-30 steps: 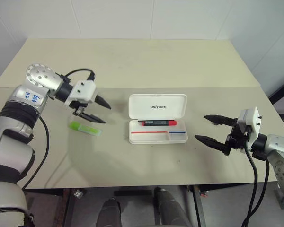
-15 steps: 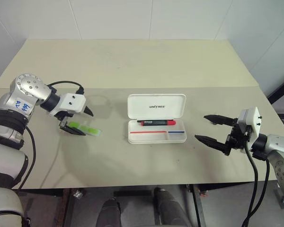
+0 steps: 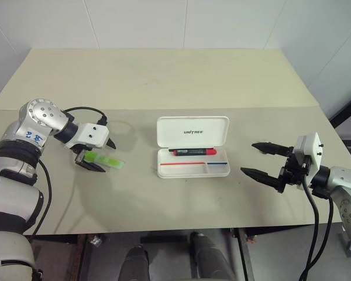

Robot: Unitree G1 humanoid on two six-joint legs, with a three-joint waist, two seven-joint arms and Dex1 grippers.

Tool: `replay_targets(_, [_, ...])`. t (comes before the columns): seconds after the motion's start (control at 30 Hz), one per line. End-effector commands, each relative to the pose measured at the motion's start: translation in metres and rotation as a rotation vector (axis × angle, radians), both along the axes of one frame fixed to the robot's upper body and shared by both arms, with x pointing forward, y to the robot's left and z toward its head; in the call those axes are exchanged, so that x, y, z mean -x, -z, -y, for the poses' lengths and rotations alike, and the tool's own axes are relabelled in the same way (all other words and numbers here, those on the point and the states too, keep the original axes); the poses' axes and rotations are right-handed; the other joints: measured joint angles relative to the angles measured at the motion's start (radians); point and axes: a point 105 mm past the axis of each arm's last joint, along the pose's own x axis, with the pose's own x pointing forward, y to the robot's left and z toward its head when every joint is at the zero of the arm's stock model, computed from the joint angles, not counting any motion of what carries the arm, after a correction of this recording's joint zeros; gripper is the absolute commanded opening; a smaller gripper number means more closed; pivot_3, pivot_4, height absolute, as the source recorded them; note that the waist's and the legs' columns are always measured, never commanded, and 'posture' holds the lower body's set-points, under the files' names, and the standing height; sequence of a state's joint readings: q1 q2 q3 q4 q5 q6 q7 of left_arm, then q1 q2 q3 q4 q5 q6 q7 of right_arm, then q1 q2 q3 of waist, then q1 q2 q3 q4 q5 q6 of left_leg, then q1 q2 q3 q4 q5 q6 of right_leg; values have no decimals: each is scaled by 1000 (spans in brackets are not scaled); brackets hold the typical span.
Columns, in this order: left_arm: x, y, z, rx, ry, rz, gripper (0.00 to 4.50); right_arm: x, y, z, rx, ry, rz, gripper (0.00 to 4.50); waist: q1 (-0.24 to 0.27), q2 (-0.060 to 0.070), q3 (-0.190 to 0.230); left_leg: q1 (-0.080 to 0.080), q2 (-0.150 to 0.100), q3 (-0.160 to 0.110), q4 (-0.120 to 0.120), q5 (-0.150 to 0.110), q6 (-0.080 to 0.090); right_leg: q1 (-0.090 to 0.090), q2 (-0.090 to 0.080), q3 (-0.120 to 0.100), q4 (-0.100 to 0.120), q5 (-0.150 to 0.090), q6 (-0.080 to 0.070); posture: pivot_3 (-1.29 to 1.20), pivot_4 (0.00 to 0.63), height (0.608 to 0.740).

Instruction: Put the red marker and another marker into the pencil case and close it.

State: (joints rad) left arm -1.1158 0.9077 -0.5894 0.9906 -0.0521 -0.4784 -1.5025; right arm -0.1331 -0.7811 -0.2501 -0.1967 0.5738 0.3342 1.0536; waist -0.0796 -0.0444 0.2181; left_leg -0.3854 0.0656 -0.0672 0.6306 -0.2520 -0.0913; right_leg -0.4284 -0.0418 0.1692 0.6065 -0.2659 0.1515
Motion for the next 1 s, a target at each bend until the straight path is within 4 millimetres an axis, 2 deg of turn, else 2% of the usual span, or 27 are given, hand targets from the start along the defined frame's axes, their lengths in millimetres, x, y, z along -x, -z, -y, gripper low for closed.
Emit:
replay_targets(0.03, [13,6,-6,-46,53,-97,4472,2,-12,1,3,0,43,4500,0,0,0,0,0,0,0,0,0,0,0,0,0,0,0,0,150,740])
replay_targets(0.23, [13,14,-12,-79,22,-139,4472,3,-12,1,2,4,40,4500,0,0,0,0,0,0,0,0,0,0,0,0,0,0,0,0,150,740])
replay_targets(0.43, [13,22,-9,-60,-5,-179,4472,4,-12,1,3,7,38,4500,2,0,0,0,0,0,0,0,0,0,0,0,0,0,0,0,150,740])
replay_targets(0.53, [14,26,-11,-71,-13,-194,3858,4,-12,1,3,9,38,4500,2,0,0,0,0,0,0,0,0,0,0,0,0,0,0,0,150,740])
replay_targets(0.83, [13,26,-10,-54,-17,-189,1118,5,-12,3,6,14,34,4500,0,0,0,1,0,0,0,0,0,1,0,0,0,0,0,0,150,740])
replay_targets(1.0, [11,22,-4,-4,-12,-172,1092,4,-12,3,7,14,35,4500,1,0,0,1,0,0,0,0,0,1,0,0,0,0,0,0,150,740])
